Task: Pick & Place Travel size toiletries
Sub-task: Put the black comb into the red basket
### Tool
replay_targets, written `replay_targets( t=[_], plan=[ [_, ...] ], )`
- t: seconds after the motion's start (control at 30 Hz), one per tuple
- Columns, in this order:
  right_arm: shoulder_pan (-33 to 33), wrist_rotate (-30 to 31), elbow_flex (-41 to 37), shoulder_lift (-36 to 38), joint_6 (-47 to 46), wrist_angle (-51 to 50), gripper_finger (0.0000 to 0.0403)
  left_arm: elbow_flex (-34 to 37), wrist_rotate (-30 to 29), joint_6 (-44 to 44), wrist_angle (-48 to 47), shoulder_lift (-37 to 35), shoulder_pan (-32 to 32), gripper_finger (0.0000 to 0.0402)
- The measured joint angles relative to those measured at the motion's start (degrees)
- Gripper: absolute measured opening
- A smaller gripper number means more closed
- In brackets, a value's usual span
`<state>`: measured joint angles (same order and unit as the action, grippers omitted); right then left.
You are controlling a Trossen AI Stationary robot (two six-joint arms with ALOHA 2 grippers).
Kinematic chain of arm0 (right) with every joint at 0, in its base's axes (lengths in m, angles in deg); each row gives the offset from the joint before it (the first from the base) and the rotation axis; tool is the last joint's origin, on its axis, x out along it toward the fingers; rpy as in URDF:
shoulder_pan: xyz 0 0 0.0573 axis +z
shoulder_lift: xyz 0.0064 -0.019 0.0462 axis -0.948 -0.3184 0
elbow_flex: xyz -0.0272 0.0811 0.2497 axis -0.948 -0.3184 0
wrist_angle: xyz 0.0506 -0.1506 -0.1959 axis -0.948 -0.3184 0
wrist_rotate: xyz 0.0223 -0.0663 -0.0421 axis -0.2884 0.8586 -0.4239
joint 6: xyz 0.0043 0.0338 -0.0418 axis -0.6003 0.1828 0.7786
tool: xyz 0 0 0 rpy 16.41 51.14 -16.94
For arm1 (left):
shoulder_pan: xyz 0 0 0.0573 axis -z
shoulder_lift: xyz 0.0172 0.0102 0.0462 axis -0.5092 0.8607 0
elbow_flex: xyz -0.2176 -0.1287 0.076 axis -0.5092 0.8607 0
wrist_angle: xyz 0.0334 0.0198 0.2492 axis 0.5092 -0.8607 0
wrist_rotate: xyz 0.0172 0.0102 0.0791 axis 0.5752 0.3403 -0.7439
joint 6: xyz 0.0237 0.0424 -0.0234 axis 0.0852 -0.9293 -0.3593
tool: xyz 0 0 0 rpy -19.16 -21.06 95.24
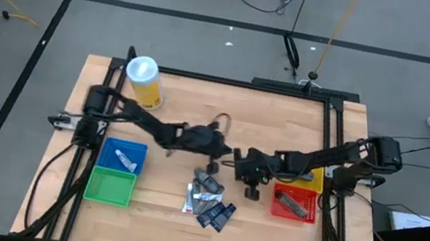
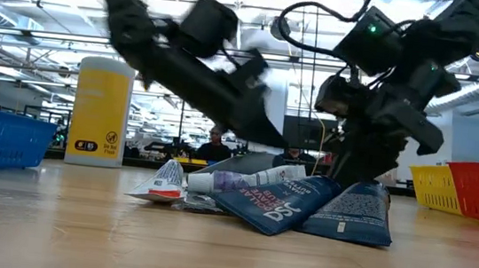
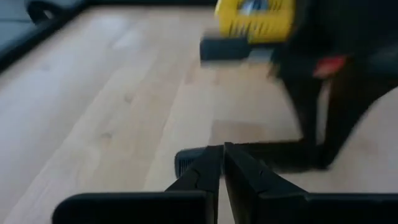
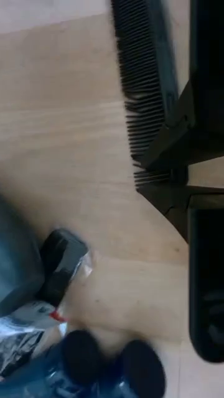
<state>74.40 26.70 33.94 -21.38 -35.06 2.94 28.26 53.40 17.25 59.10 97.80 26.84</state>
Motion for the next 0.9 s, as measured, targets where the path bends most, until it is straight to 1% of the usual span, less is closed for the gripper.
replay_targets(
  t=[0.07,0.17,0.23,0.3,0.4,0.53,0.67,0.7,0.8,0.9],
  plan=[
    [0.28,1.19,-0.61,0.06,-0.77,0.84,0.004,-5.41,0.04,-1.95,-4.4,4.01,-0.93,0.0026],
    [0.31,1.0,-1.94,-0.05,-0.69,3.82,0.004,-12.92,0.65,-2.89,-11.88,8.61,-2.31,0.0026],
    [0.31,1.07,-2.87,-0.05,0.22,6.05,0.004,-16.54,1.55,-3.6,-18.0,10.83,-2.98,0.0026],
    [0.31,1.13,-3.4,0.25,0.87,6.55,0.004,-19.61,1.69,-4.05,-25.06,11.4,-3.3,0.0026],
    [0.26,1.57,-3.52,0.61,1.88,5.64,0.004,-20.29,0.64,-4.91,-31.86,10.72,-3.34,0.0026],
    [-0.55,5.06,-3.59,2.38,4.21,3.97,0.004,-19.73,-4.22,-3.36,-37.95,8.26,-3.01,0.0026],
    [-1.4,11.76,-3.69,5.07,4.67,3.46,0.004,-19.48,-10.01,-2.48,-44.39,5.43,-2.27,0.0026],
    [-1.48,12.85,-3.69,5.9,4.71,3.61,0.004,-19.4,-11.71,-2.2,-45.47,4.99,-1.97,0.0026],
    [-1.86,13.14,-3.61,7.85,4.4,3.93,0.004,-19.32,-16.42,-1.62,-46.3,3.42,-0.94,0.0026],
    [-1.85,12.98,-3.8,9.04,0.06,4.47,0.0041,-19.38,-20.27,-1.12,-46.79,1.31,0.18,0.0026]
  ],
)
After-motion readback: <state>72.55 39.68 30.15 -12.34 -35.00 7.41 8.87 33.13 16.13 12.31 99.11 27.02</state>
